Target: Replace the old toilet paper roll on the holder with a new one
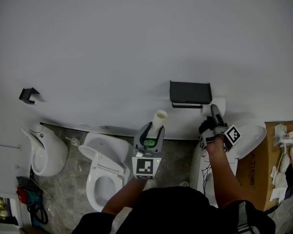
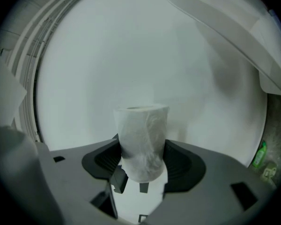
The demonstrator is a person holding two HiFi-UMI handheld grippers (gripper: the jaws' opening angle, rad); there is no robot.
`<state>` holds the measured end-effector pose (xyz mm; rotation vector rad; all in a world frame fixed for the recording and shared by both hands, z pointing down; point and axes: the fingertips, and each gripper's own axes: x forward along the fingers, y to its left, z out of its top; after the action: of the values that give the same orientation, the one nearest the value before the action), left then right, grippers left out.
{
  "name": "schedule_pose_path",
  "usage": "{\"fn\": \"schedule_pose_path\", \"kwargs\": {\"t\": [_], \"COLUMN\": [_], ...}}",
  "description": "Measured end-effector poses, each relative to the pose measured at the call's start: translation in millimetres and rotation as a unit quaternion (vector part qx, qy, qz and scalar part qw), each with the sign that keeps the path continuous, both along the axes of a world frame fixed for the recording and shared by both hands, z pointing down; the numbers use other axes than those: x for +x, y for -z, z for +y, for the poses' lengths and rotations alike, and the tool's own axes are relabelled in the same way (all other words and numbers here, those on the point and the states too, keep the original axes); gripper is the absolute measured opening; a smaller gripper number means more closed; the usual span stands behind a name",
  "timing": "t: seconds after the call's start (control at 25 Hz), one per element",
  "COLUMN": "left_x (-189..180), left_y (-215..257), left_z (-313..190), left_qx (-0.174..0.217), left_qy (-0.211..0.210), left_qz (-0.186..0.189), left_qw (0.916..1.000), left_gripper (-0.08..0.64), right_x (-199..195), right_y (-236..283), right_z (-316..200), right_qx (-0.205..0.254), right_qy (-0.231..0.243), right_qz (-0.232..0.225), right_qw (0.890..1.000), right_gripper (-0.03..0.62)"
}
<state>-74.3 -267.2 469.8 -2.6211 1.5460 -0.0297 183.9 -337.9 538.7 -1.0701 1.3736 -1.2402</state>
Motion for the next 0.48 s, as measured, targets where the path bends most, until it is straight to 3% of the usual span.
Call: {"fn": "schedule_pose_path", "kwargs": {"t": [0.48], "left_x": [-12], "left_y": [-3], "left_z": [0], "left_qx": [-0.004], "left_qy": [-0.006], "left_qz": [-0.002], "left_qw": [1.0000], "left_gripper": [0.164], "right_x": [-48], "right_y": [1], "right_z": [-7], "right_qx": [-0.003], "right_qy": [0.032], "right_qz": [-0.005], "right_qw": [0.999], "right_gripper": [0.272]}}
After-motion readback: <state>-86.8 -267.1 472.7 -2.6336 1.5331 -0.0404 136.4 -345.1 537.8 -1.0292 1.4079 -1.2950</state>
